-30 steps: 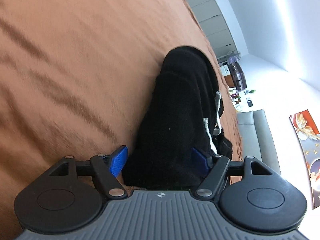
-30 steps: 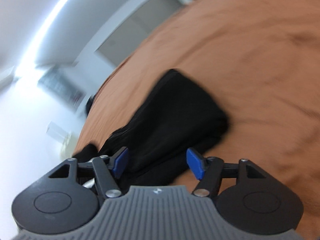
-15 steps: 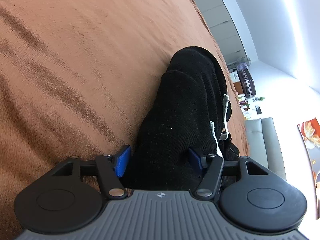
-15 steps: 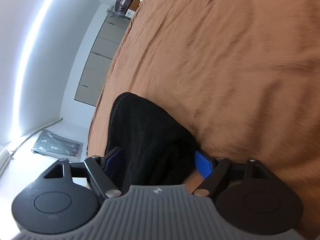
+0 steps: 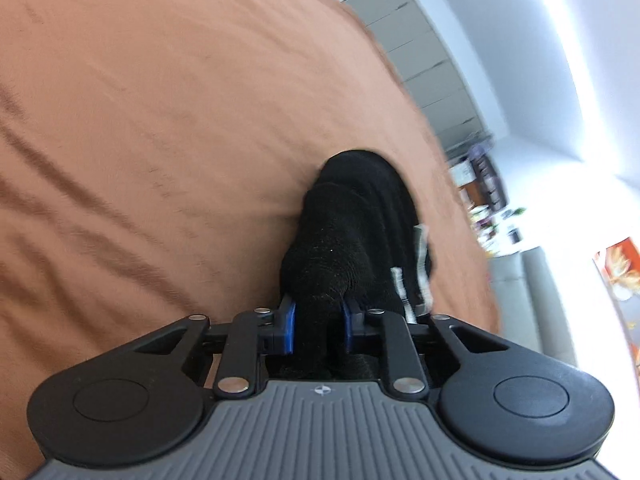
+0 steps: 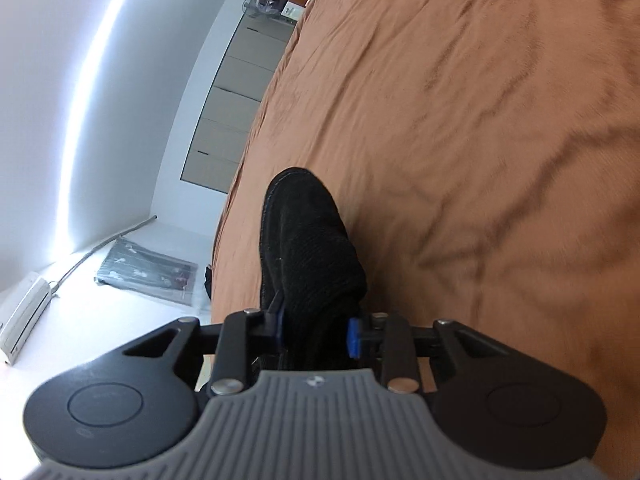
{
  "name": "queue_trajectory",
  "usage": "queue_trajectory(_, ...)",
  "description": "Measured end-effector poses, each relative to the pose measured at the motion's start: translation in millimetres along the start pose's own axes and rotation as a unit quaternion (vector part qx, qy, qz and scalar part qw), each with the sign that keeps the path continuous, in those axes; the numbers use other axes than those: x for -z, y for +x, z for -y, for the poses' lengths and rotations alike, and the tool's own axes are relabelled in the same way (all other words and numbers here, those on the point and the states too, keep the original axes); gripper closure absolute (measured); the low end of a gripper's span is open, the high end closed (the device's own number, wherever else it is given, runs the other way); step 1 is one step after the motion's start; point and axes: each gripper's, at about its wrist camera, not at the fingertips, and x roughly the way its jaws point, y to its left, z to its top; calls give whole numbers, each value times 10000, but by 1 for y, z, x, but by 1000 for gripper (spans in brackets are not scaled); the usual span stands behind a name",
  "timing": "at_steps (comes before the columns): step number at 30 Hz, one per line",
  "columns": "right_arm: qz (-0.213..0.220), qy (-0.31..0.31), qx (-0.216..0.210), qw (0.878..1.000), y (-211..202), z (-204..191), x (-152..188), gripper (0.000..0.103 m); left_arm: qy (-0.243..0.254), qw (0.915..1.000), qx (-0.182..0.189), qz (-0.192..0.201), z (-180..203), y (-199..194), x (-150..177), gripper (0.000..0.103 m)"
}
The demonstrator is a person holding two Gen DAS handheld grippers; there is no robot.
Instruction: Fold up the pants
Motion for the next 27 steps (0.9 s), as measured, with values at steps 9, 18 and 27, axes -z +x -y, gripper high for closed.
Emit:
queue_trajectory(9,-74,391,193,9990,15,57,-3,70,323,9978,-518,245,0,-1,12,69)
queue_trajectory(18,206,388,110,9990,16,54,7,63,2672,9599,-290,803,108,-6,34,53)
queue_trajectory(27,325,293,127,9990,33,42,11,51,4493,8921,483,43,218,83,116,53)
